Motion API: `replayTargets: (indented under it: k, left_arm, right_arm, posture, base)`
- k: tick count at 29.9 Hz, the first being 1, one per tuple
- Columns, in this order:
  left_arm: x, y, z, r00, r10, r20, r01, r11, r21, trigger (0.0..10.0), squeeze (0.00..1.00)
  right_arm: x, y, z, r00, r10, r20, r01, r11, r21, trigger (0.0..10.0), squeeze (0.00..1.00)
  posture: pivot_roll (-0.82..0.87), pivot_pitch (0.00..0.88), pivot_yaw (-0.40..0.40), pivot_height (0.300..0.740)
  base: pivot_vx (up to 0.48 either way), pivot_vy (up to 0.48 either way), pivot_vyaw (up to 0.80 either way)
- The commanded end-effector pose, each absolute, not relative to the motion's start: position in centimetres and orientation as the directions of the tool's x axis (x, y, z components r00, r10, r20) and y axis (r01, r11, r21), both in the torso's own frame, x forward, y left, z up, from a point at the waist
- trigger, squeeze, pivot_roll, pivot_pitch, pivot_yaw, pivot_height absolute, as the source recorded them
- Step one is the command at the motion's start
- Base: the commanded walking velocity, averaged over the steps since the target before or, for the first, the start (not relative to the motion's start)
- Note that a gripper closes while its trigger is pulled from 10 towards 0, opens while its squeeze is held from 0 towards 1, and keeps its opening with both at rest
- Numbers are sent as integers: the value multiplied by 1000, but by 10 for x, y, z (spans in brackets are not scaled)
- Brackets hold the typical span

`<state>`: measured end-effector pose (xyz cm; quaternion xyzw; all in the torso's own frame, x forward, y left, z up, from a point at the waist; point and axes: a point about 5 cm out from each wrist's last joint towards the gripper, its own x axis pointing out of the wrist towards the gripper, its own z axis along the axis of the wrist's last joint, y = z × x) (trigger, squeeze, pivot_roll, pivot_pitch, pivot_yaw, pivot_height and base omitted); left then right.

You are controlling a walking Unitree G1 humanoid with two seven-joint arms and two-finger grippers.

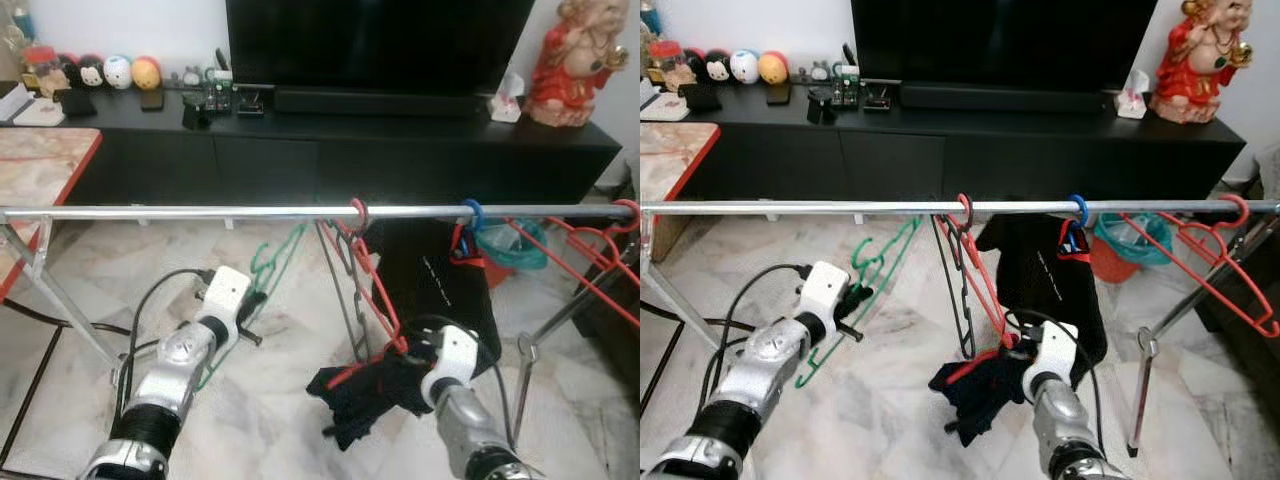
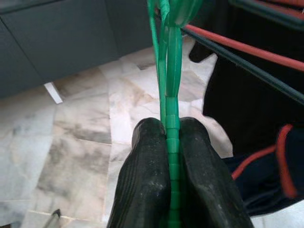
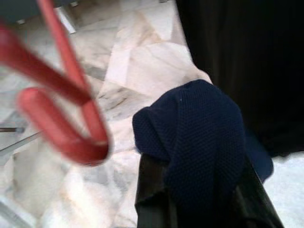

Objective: Hang hanger

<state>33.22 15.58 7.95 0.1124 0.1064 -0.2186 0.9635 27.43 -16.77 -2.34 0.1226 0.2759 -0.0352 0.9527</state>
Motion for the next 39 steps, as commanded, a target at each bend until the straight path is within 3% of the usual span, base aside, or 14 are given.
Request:
replayTargets:
  k: [1,14,39]
  left_arm:
    - [336,149,82,864,-427,-266,479,861,173,10000,0]
    - [361,150,100,896,-355,-267,418,876,239,10000,0]
    - [386,131,119,933,-227,-279,291,932,217,10000,0]
  right_arm:
    - [281,-172,-16,862,-13,-507,136,969,207,10000,0]
    - [282,-169,-15,869,-4,-494,131,966,221,10000,0]
    - [278,-169,-18,869,10,-495,112,970,217,10000,0]
  posture:
    - [32,0,-56,740]
    - [26,0,-44,740]
    - [-7,0,-29,740]
  base:
    - [0,0,0]
    - [0,0,0]
    - [0,0,0]
